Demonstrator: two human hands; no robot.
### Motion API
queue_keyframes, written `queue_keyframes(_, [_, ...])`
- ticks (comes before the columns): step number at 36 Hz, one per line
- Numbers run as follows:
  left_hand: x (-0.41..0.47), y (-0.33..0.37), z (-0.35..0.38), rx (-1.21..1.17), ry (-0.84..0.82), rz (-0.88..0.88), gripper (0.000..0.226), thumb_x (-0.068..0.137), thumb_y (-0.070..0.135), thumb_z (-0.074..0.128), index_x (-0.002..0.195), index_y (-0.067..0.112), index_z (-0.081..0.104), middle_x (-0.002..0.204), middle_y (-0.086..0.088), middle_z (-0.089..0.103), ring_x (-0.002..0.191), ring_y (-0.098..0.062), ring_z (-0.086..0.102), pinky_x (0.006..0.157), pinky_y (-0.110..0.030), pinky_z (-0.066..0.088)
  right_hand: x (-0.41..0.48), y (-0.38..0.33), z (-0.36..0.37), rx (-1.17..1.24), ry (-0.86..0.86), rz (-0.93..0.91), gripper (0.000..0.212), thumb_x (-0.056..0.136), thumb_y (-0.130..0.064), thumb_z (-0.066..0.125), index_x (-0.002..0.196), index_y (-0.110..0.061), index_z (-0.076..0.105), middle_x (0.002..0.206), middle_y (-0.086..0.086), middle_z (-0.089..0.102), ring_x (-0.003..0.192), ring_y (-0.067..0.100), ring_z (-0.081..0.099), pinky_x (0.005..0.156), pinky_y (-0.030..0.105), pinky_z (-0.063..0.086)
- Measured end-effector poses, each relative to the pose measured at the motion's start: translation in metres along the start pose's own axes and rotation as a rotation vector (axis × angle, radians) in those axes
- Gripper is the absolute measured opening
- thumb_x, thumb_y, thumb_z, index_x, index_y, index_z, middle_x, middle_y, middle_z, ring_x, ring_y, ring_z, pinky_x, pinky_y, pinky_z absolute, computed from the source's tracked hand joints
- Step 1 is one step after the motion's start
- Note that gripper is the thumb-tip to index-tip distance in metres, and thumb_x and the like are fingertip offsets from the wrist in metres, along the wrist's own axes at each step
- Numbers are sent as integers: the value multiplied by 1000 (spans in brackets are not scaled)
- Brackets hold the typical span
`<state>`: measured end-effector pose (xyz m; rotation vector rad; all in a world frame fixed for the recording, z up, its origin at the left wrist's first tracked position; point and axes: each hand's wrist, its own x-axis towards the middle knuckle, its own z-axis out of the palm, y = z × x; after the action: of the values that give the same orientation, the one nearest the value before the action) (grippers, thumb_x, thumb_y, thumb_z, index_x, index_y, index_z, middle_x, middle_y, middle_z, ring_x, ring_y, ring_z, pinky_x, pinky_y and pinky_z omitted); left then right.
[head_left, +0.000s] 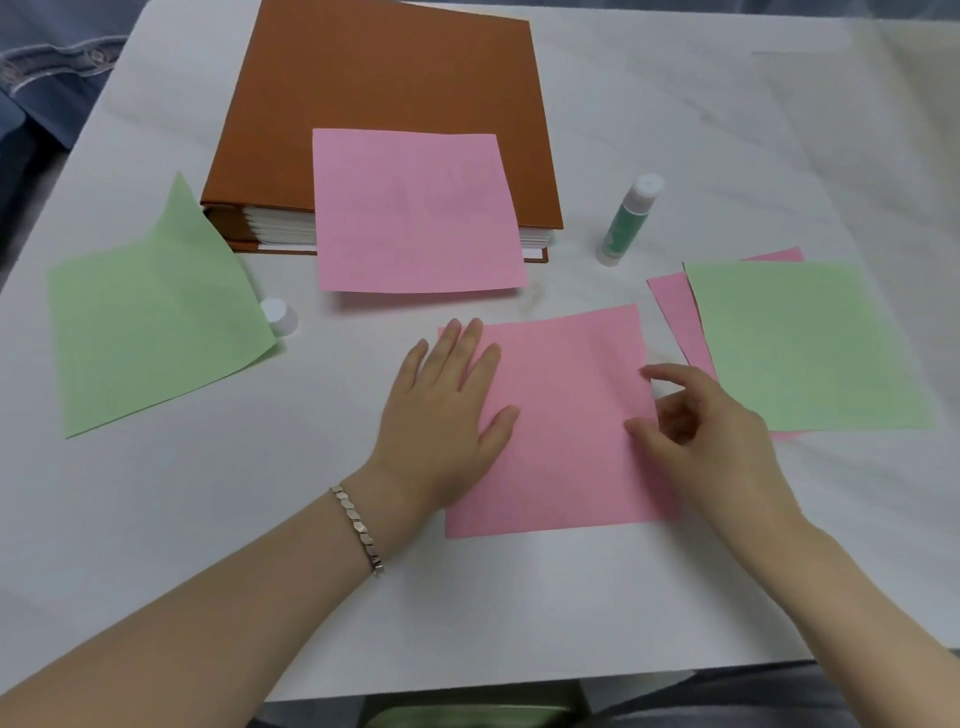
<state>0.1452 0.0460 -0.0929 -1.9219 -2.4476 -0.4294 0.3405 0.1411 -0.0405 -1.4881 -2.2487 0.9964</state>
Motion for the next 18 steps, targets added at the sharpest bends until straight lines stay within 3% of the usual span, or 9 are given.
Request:
queue_keyframes(3, [-1,0,0,8,-16,-8,61,88,43,34,130,3,53,139,-18,47,129,-35,43,106,-41,17,-1,1,0,-101,-1,-17,42,81,-10,65,120,-25,55,81,-6,57,75,12,54,71,29,43])
queue_keyframes(8, [-2,1,0,9,-29,-15,62,90,43,33,134,4,49,142,-15,44,132,-32,41,108,-40,16,-2,-5,11,-225,118,-179,46,80,-4,62,125,-11,56,123,12,46,111,16,37,88,15,26])
queue_keyframes(10, [-2,1,0,9,-21,-14,63,89,42,33,134,1,48,141,-15,45,131,-31,42,108,-40,18,1,-15,23,-226,141,-320,37,84,-11,53,120,-4,59,129,19,49,118,19,38,97,18,24])
queue_keyframes(14, [-2,1,0,0,4,-8,57,87,31,34,130,-3,51,138,-17,48,127,-33,46,106,-42,22,16,-30,59,-252,-24,-450,49,89,-20,31,126,3,53,136,22,47,128,38,43,107,29,18])
queue_keyframes(18, [-1,2,-2,9,14,-7,54,86,23,31,129,-4,53,136,-18,50,125,-33,48,104,-42,23,29,-35,79,-327,-141,-499,52,92,-21,22,137,0,40,147,15,35,138,30,30,113,25,3])
